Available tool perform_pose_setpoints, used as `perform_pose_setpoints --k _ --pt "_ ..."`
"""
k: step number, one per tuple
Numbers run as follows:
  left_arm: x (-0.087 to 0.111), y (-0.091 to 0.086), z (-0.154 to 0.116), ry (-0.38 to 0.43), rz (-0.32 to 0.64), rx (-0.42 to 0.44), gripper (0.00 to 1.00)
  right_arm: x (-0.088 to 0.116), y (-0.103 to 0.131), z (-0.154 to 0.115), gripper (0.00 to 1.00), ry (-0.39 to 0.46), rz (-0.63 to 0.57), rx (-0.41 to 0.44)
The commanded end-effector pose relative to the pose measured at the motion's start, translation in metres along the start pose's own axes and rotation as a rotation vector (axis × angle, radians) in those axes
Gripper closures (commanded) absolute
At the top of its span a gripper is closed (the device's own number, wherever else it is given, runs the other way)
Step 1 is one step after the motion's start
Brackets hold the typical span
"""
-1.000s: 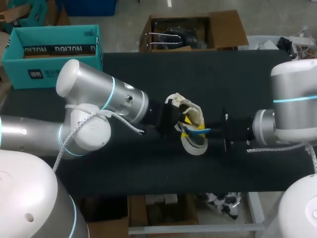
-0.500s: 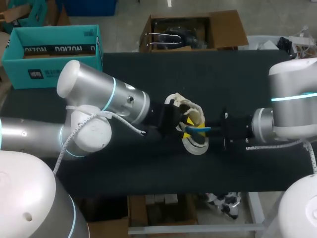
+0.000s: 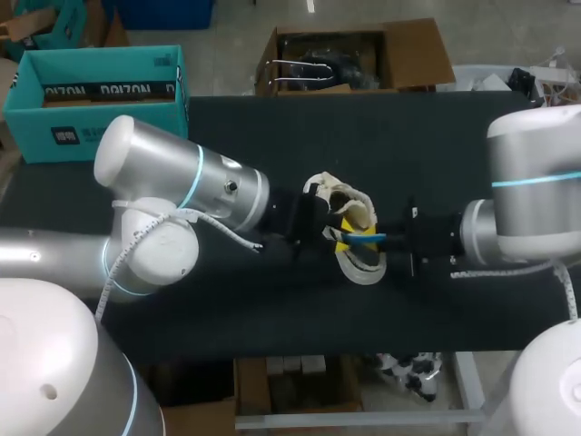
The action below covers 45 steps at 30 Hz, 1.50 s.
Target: Open the shoe tongue, take the insole out of the shoe, put the insole back into the shoe, and pack the shoe into the shoebox
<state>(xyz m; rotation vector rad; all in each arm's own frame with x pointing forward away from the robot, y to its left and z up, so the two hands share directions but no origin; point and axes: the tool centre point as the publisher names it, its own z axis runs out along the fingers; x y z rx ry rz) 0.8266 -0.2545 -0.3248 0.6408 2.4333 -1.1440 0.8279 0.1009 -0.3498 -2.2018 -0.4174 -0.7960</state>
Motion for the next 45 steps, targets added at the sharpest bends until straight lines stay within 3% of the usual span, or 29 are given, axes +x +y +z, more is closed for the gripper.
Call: perform_pose_setpoints --k 1,2,3,7,8,9,13,15,18,21,22,29,30,31,33,38,42,45 --pt "0.000 0.001 0.004 -0.007 0.000 0.001 0.83 0.002 0.007 0.006 1.00 -0.010 0.004 0.018" --pt "0.000 0.002 0.005 -0.006 0.000 0.000 0.88 0.002 0.007 0.007 1.00 -0.010 0.003 0.020" --pt "0.000 0.002 0.006 -0.005 0.000 -0.002 1.00 0.002 0.006 0.007 1.00 -0.011 0.004 0.021" --pt "0.000 0.007 0.009 -0.001 -0.006 -0.003 1.00 0.001 0.003 0.005 1.00 -0.013 0.007 0.024" --pt "0.000 0.008 0.009 0.000 -0.008 -0.003 1.00 0.000 0.000 0.003 0.93 -0.014 0.008 0.022" --pt "0.000 0.008 0.009 0.001 -0.009 -0.003 1.00 -0.001 -0.002 0.001 0.75 -0.014 0.010 0.015" --pt "0.001 0.010 0.009 0.003 -0.011 0.000 1.00 -0.005 -0.010 -0.010 0.57 -0.010 0.012 -0.011" --pt "0.001 0.010 0.008 0.003 -0.011 0.000 1.00 -0.007 -0.015 -0.015 0.55 -0.008 0.015 -0.032" --pt "0.001 0.010 0.009 0.005 -0.011 0.001 1.00 -0.010 -0.020 -0.022 0.60 0.002 0.016 -0.047" --pt "0.001 0.010 0.009 0.005 -0.010 0.005 1.00 -0.012 -0.021 -0.025 0.95 0.009 0.018 -0.056" --pt "0.001 0.010 0.009 0.005 -0.010 0.006 1.00 -0.012 -0.021 -0.026 1.00 0.010 0.019 -0.056" --pt "0.003 0.011 0.005 0.009 -0.019 0.012 1.00 -0.011 -0.014 -0.020 1.00 0.009 0.034 -0.049" --pt "0.003 0.012 0.005 0.012 -0.022 0.009 0.61 -0.010 -0.013 -0.019 1.00 0.008 0.034 -0.045" --pt "0.004 0.013 0.005 0.015 -0.024 0.007 0.35 -0.010 -0.013 -0.018 1.00 0.009 0.033 -0.044" --pt "0.005 0.016 0.006 0.019 -0.030 -0.001 0.30 -0.009 -0.012 -0.017 1.00 0.012 0.029 -0.038" --pt "0.005 0.023 0.012 0.014 -0.045 -0.027 0.61 -0.006 -0.014 -0.014 1.00 0.016 0.009 -0.040" --pt "0.003 0.026 0.017 0.002 -0.050 -0.048 0.67 -0.005 -0.016 -0.012 1.00 0.015 -0.004 -0.045" --pt "0.000 0.026 0.018 -0.007 -0.053 -0.043 0.88 -0.005 -0.018 -0.012 1.00 0.017 -0.011 -0.045"
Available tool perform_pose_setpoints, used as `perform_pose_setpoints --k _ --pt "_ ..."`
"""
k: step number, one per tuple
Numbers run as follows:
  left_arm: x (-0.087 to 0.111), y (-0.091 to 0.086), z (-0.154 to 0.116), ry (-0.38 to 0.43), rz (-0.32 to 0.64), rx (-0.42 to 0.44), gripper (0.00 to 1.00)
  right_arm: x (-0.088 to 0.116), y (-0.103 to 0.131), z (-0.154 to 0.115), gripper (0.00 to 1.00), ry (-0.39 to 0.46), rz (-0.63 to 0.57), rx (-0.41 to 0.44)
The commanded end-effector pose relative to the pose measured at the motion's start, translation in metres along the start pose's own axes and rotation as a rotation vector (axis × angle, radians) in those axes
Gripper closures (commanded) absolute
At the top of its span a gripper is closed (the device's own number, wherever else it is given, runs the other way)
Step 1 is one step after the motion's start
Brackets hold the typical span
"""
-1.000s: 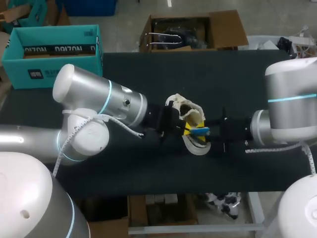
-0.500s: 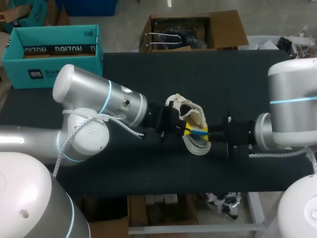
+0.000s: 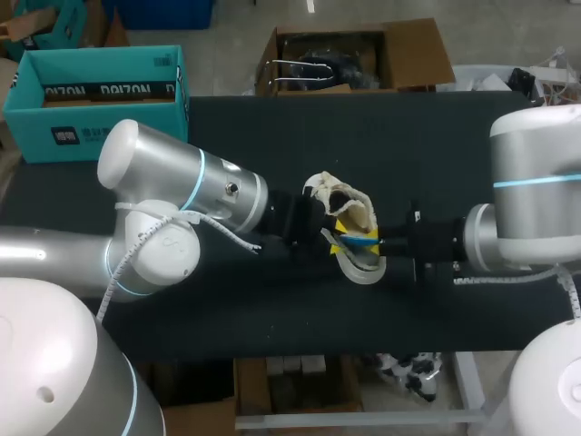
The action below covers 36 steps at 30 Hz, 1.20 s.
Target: Open the shoe tongue, take the insole out of the shoe, put the insole back into the shoe, and pack the shoe into the shoebox
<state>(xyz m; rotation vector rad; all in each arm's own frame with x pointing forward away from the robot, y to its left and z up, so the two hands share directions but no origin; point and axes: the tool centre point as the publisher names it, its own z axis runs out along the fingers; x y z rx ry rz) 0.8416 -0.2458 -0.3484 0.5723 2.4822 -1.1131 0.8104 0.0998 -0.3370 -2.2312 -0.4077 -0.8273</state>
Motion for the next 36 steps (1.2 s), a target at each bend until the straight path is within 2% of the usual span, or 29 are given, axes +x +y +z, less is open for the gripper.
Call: perform_pose_setpoints --k 1,2,6,14,15,16,17,18,20,24,27,29,30,32,36 --pt "-0.002 -0.003 0.009 -0.013 -0.002 -0.002 0.95 0.000 -0.004 0.002 1.00 0.005 -0.007 -0.008" --pt "-0.003 -0.003 0.009 -0.016 -0.001 0.000 1.00 0.001 -0.005 0.001 1.00 0.005 -0.011 -0.012" --pt "-0.005 -0.005 0.011 -0.024 -0.001 0.001 1.00 0.001 -0.004 0.003 1.00 0.003 -0.015 -0.020" --pt "-0.009 0.004 0.018 -0.026 -0.034 -0.024 0.99 0.004 0.016 0.020 1.00 -0.018 0.017 -0.024" --pt "-0.010 0.005 0.017 -0.025 -0.040 -0.023 0.94 0.004 0.017 0.022 1.00 -0.020 0.020 -0.023" --pt "-0.010 0.006 0.017 -0.025 -0.045 -0.022 0.82 0.005 0.018 0.023 1.00 -0.022 0.022 -0.024" --pt "-0.010 0.007 0.016 -0.025 -0.047 -0.022 0.75 0.006 0.019 0.024 1.00 -0.025 0.026 -0.031" --pt "-0.010 0.007 0.016 -0.025 -0.050 -0.021 0.73 0.006 0.020 0.025 1.00 -0.025 0.028 -0.036" --pt "-0.009 0.006 0.012 -0.025 -0.055 -0.011 0.62 0.006 0.021 0.026 1.00 -0.026 0.028 -0.036" --pt "-0.009 0.001 0.005 -0.032 -0.052 0.008 0.55 0.007 0.022 0.028 1.00 -0.029 0.029 -0.050" --pt "-0.008 -0.002 0.003 -0.033 -0.049 0.015 0.59 0.006 0.024 0.028 1.00 -0.031 0.038 -0.068" --pt "-0.007 -0.004 0.003 -0.034 -0.044 0.016 0.68 0.005 0.027 0.028 1.00 -0.031 0.042 -0.062" --pt "-0.006 -0.005 0.003 -0.033 -0.043 0.015 0.75 0.004 0.027 0.028 1.00 -0.030 0.043 -0.061" --pt "-0.006 -0.006 0.006 -0.030 -0.039 0.010 1.00 0.003 0.026 0.026 1.00 -0.029 0.046 -0.061" --pt "-0.005 -0.006 0.009 -0.026 -0.036 0.006 1.00 0.001 0.023 0.021 1.00 -0.027 0.048 -0.061"
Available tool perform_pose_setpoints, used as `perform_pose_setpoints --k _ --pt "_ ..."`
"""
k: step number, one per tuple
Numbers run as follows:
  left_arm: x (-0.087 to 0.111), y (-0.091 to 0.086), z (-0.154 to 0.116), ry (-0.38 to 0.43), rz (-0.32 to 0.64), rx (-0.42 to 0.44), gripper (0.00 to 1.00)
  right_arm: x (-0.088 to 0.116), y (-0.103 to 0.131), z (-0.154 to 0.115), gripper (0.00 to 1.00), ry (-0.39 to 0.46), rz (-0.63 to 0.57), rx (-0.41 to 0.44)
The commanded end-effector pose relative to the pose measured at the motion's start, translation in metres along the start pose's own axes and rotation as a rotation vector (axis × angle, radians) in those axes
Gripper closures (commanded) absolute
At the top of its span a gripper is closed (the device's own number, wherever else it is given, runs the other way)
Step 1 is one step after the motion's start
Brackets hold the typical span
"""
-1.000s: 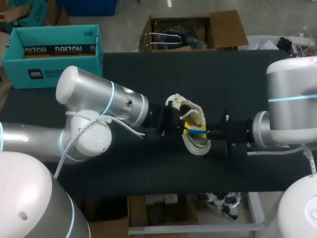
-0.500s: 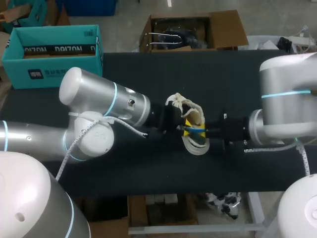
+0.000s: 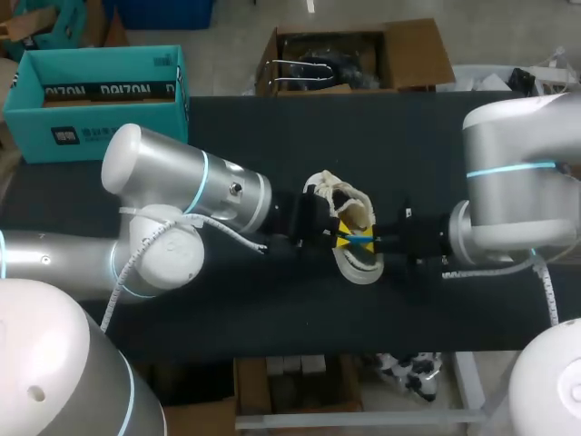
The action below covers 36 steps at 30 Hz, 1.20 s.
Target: Open the shoe tongue, take the insole out of the shoe, put the insole back into the shoe, and pack the shoe into the shoebox
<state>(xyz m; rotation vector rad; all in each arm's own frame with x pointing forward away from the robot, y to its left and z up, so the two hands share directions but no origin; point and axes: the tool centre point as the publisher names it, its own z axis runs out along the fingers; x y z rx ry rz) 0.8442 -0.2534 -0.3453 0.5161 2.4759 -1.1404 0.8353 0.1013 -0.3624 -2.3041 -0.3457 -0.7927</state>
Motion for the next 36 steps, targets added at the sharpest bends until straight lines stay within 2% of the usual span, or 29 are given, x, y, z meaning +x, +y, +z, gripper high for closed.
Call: perform_pose_setpoints --k 1,2,4,8,9,13,23,24,26,28,36 --pt "0.001 -0.001 0.005 0.002 -0.001 -0.004 1.00 -0.002 -0.004 -0.008 0.78 0.005 0.001 -0.001" --pt "0.001 -0.001 0.005 0.003 0.000 -0.004 1.00 -0.003 -0.006 -0.010 0.69 0.006 0.000 -0.006" --pt "0.001 -0.001 0.005 0.006 0.000 -0.005 1.00 -0.005 -0.010 -0.015 0.60 0.011 -0.002 -0.021" --pt "0.003 0.000 0.005 0.005 -0.003 -0.003 1.00 -0.008 -0.015 -0.024 0.62 0.018 -0.007 -0.037" --pt "0.003 0.000 0.005 0.005 -0.004 -0.002 1.00 -0.009 -0.016 -0.026 0.67 0.018 -0.007 -0.039" --pt "0.004 0.001 0.005 0.003 -0.010 0.001 1.00 -0.008 -0.014 -0.026 1.00 0.019 -0.004 -0.043" --pt "0.007 0.001 -0.001 -0.001 -0.025 0.012 1.00 -0.003 -0.007 -0.013 1.00 -0.014 0.003 -0.013" --pt "0.007 0.001 -0.003 -0.002 -0.027 0.013 0.96 -0.003 -0.006 -0.012 1.00 -0.016 0.003 -0.013" --pt "0.006 0.000 -0.008 0.000 -0.038 0.024 0.40 -0.002 -0.005 -0.012 1.00 -0.021 0.005 -0.012" --pt "0.005 -0.003 -0.015 -0.001 -0.051 0.043 0.02 -0.002 -0.004 -0.011 1.00 -0.028 0.010 -0.020" --pt "-0.001 -0.017 -0.042 0.039 -0.177 0.120 0.00 -0.011 -0.002 -0.012 1.00 -0.077 0.037 -0.052"
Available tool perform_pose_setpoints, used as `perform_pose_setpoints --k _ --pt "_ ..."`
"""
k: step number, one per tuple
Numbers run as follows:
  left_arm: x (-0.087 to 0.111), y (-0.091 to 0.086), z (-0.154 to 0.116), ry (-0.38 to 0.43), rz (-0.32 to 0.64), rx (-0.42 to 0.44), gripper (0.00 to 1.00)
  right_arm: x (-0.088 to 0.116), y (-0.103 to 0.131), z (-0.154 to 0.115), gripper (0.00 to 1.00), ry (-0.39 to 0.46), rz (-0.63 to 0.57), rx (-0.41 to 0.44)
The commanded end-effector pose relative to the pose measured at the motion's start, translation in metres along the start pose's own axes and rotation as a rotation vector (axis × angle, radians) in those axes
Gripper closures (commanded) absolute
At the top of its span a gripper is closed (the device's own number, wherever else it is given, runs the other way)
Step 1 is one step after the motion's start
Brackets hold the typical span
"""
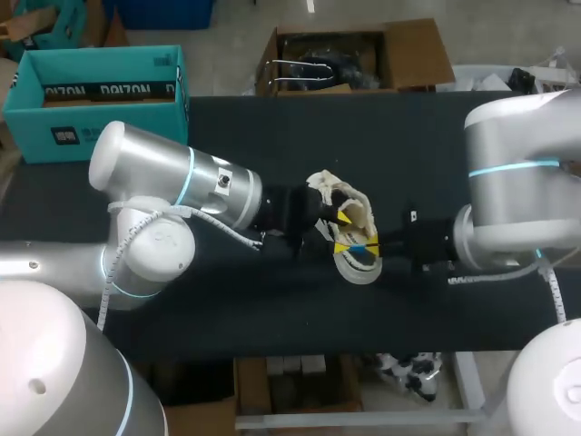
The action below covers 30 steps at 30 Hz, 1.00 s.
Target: Open the shoe tongue, take the insole out of the shoe, put the insole back into the shoe, and pack the shoe into the shoebox
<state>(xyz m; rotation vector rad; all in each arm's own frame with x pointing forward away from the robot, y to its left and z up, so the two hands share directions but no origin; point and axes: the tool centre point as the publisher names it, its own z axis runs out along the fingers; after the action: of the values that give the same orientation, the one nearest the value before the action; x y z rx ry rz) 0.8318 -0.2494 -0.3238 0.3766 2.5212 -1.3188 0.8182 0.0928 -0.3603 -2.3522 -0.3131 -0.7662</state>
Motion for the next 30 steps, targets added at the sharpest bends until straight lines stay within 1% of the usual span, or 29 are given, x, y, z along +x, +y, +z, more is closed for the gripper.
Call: perform_pose_setpoints --k 1,5,6,7,9,11,12,14,15,16,17,19,20,21,23,24,25,30 --pt "-0.002 -0.004 -0.026 0.024 -0.056 0.025 0.00 -0.001 0.002 0.003 1.00 -0.062 0.019 -0.023" --pt "-0.003 -0.008 -0.035 0.040 -0.154 0.022 0.00 -0.009 0.008 0.007 1.00 -0.098 0.052 -0.038" --pt "-0.002 -0.009 -0.038 0.060 -0.188 0.021 0.00 -0.010 0.010 0.008 1.00 -0.105 0.060 -0.044" --pt "-0.003 -0.009 -0.040 0.055 -0.225 0.015 0.00 -0.012 0.011 0.009 1.00 -0.113 0.067 -0.047" --pt "-0.003 -0.011 -0.045 0.076 -0.279 0.018 0.00 -0.014 0.013 0.008 1.00 -0.124 0.075 -0.047" --pt "-0.002 -0.013 -0.052 0.069 -0.329 0.025 0.00 -0.016 0.012 0.005 1.00 -0.129 0.077 -0.046" --pt "-0.001 -0.013 -0.055 0.077 -0.341 0.025 0.00 -0.016 0.010 0.003 0.96 -0.131 0.074 -0.043" --pt "0.001 -0.015 -0.061 0.057 -0.380 0.015 0.00 -0.016 0.006 -0.002 0.80 -0.131 0.065 -0.043" --pt "0.002 -0.015 -0.064 0.048 -0.391 -0.005 0.00 -0.015 0.002 -0.006 0.69 -0.129 0.053 -0.038" --pt "0.004 -0.015 -0.066 0.042 -0.408 -0.009 0.00 -0.015 0.000 -0.010 0.65 -0.129 0.049 -0.038" --pt "0.005 -0.015 -0.069 0.031 -0.429 -0.017 0.00 -0.014 -0.003 -0.013 0.64 -0.129 0.040 -0.038" --pt "0.008 -0.014 -0.074 0.018 -0.439 -0.032 0.00 -0.013 -0.010 -0.019 0.64 -0.128 0.017 -0.036" --pt "0.010 -0.013 -0.077 0.009 -0.464 -0.033 0.00 -0.012 -0.013 -0.022 0.64 -0.130 0.015 -0.042" --pt "0.010 -0.011 -0.080 -0.003 -0.477 -0.046 0.00 -0.011 -0.016 -0.025 0.65 -0.132 0.000 -0.028" --pt "0.011 -0.007 -0.085 -0.024 -0.523 -0.050 0.00 -0.009 -0.023 -0.028 0.73 -0.133 -0.009 -0.032" --pt "0.012 -0.005 -0.088 -0.035 -0.546 -0.058 0.00 -0.007 -0.027 -0.029 0.89 -0.133 -0.025 -0.017" --pt "0.012 -0.003 -0.091 -0.041 -0.560 -0.060 0.00 -0.006 -0.030 -0.028 1.00 -0.133 -0.036 -0.008" --pt "0.017 0.004 -0.102 -0.071 -0.644 -0.086 0.00 0.003 -0.034 -0.014 1.00 -0.153 -0.069 0.022"
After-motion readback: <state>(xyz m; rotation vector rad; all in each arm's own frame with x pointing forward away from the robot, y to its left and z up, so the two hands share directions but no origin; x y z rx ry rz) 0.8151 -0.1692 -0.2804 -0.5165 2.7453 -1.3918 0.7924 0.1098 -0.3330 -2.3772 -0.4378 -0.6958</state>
